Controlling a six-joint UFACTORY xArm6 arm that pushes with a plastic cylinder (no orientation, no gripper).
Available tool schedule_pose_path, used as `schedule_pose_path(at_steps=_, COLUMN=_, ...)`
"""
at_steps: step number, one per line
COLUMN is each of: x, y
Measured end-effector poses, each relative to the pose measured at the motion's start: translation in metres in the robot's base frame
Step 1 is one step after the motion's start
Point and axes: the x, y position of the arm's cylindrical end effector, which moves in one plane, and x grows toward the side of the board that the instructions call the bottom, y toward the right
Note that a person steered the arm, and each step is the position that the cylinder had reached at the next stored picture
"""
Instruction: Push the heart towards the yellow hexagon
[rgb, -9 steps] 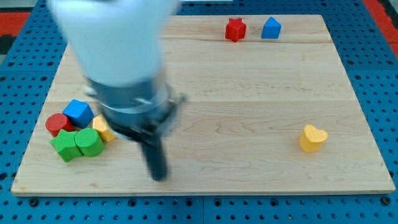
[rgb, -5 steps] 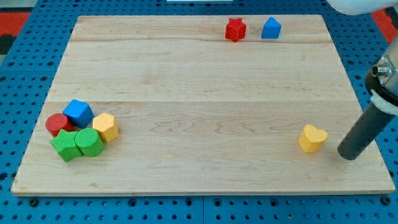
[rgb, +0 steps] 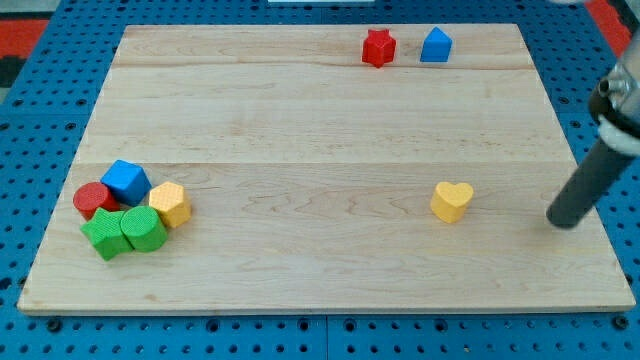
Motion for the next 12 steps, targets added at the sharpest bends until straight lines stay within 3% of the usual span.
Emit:
schedule_pose_path(at_steps=2, x=0.024, y=-0.201)
schedule_pose_path(at_steps=3, x=0.034, y=-0.122)
schedule_pose_path(at_steps=4, x=-0.009, y=-0.082)
schedule_pose_path(at_steps=5, x=-0.028, y=-0.155)
schedule_pose_path(at_steps=6, x=0.019, y=-0.252)
schedule_pose_path(at_steps=7, x=0.033, y=-0.309)
schedule_pose_path(at_steps=8, x=0.032, y=-0.242)
schedule_pose_path(at_steps=9, x=-0.015, y=-0.206)
schedule_pose_path(at_steps=11, x=-0.012, y=-0.346)
schedule_pose_path(at_steps=12, x=-0.012, y=-0.343)
